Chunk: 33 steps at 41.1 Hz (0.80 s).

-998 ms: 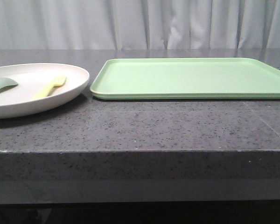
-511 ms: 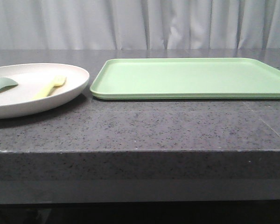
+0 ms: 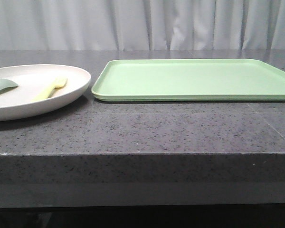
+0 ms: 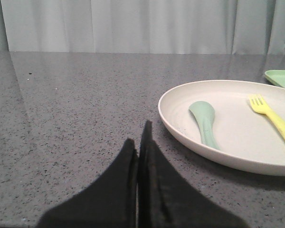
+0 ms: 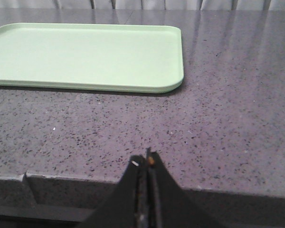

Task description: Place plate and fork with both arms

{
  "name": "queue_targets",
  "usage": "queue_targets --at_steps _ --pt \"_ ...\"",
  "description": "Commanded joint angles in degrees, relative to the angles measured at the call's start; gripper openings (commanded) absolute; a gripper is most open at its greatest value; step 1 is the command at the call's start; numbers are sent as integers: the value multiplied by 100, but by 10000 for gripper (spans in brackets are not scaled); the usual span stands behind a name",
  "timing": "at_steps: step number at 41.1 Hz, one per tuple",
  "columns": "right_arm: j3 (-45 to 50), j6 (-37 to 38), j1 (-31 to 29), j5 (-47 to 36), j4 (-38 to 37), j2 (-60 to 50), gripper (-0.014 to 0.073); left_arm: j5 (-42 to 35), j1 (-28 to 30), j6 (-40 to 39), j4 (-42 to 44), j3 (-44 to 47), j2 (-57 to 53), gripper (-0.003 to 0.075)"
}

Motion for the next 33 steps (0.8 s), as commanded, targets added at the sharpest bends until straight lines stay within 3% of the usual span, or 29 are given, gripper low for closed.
queue_targets --at_steps 1,12,23,33 --pt "-26 -37 -12 -676 76 -107 -118 -547 11 -41 -173 10 -117 -18" --pt "-349 -32 -12 -720 82 -107 -118 -1416 11 -41 -461 -172 -117 -18" --pt "-1734 -32 -12 527 76 57 -113 -604 11 -41 -461 -1492 491 -18" --pt "-2910 -32 -12 760 76 1425 -109 -84 11 -41 -417 -2556 2325 -18"
